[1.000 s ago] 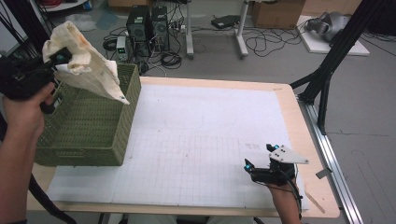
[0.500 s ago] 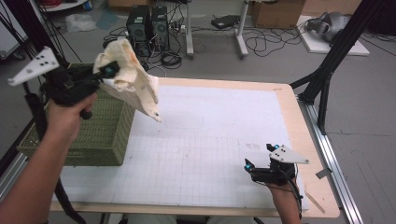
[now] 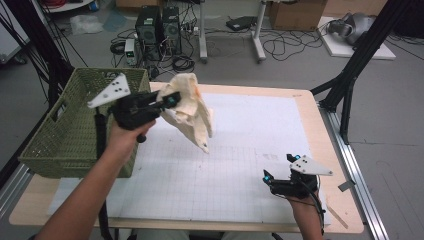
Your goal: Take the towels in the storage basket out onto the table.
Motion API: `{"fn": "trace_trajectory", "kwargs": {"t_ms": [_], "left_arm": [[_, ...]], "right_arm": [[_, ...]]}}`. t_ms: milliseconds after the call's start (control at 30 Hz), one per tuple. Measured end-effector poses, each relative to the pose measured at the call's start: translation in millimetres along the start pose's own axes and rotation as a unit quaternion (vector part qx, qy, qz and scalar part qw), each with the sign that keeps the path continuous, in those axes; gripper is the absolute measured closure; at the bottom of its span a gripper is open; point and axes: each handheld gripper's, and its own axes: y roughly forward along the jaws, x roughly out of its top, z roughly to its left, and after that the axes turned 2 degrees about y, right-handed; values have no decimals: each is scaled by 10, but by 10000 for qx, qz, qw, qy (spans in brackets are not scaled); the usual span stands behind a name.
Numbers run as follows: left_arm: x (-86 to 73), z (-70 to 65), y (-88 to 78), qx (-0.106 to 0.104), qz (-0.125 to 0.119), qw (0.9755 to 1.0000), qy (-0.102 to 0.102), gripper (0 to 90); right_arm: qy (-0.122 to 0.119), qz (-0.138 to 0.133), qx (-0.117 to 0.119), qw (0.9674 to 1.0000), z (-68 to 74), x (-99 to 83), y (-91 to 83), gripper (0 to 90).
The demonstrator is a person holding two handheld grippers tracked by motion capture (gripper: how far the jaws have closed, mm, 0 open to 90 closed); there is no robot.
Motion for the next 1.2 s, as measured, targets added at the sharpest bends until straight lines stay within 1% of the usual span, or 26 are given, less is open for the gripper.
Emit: {"fn": "trace_trajectory", "kwargs": {"t_ms": [33, 133, 200, 267, 300, 367, 400, 433, 467, 500, 533, 633, 733, 767, 800, 867, 900, 933, 967, 1000, 1033, 1067, 1100, 1133, 1167, 1200], "left_arm": [[-44, -37, 61, -82, 42, 10000, -25, 782], [-184, -168, 249, -321, 69, 9994, -99, 781], [-274, -260, 369, -478, 140, 9987, -88, 780], [-359, -348, 471, -570, 217, 9981, -66, 779], [-402, -387, 515, -631, 244, 9977, -79, 779], [-503, -461, 596, -754, 278, 9967, -145, 777], [-566, -495, 632, -779, 340, 9963, -115, 777], [-724, -538, 698, -819, 524, 9953, 2, 771], [-724, -538, 698, -819, 524, 9953, 2, 767], [-835, -540, 726, -801, 644, 9947, 1, 767], [-903, -533, 735, -782, 703, 9945, -6, 763], [-1142, -469, 742, -631, 961, 9933, -111, 744], [-1316, -378, 695, -441, 1190, 9917, -198, 734], [-1397, -315, 653, -311, 1382, 9897, -217, 716], [-1397, -315, 653, -311, 1382, 9897, -217, 694], [-1471, -259, 604, -142, 1559, 9873, -270, 667], [-1505, -235, 575, -42, 1678, 9856, -220, 657], [-1573, -185, 512, 166, 1941, 9807, -175, 646], [-1604, -155, 475, 272, 2035, 9784, -236, 632], [-1604, -155, 475, 272, 2035, 9784, -236, 621], [-1650, -95, 405, 504, 2244, 9728, -281, 604], [-1650, -95, 405, 504, 2244, 9728, -281, 582], [-1663, -64, 370, 640, 2335, 9699, -274, 582], [-1666, -8, 298, 931, 2450, 9645, -312, 499], [-1666, -8, 298, 931, 2450, 9645, -312, 468], [-1658, 15, 263, 1046, 2447, 9633, -354, 468]], "right_arm": [[4, 0, -3, 10000, -1, 0, -3, 53], [8, -14, -28, 10000, -11, 1, -13, 53], [3, -20, -45, 10000, -22, 0, -21, 53], [28, -31, -59, 10000, -30, -3, -31, 53], [62, -32, -52, 10000, -33, -5, -34, 53], [55, -38, -65, 10000, -38, -8, -36, 53], [55, -38, -65, 10000, -38, -8, -36, 53], [54, -19, -65, 10000, -38, -12, -36, 54], [54, -19, -65, 10000, -38, -12, -36, 54], [50, -9, -66, 10000, -40, -15, -37, 53], [61, -7, -73, 10000, -39, -17, -38, 53], [48, -17, -85, 10000, -50, -23, -44, 54], [59, 5, -90, 9999, -58, -31, -40, 54], [80, 25, -80, 9999, -59, -37, -29, 53], [80, 25, -80, 9999, -59, -37, -29, 53], [62, 62, -64, 9999, -54, -40, -16, 53], [61, 55, -66, 9999, -48, -39, -11, 54], [44, 74, -69, 9999, -45, -38, -11, 54], [19, 70, -67, 10000, -43, -38, -4, 54], [19, 88, -61, 9999, -40, -40, -1, 54], [24, 106, -56, 9999, -39, -42, 6, 54], [8, 108, -55, 9999, -41, -44, 14, 54], [8, 108, -55, 9999, -41, -44, 14, 54], [12, 140, -36, 9999, -39, -47, 27, 54], [15, 141, -31, 9999, -36, -47, 33, 54], [15, 141, -31, 9999, -36, -47, 33, 54]]}}
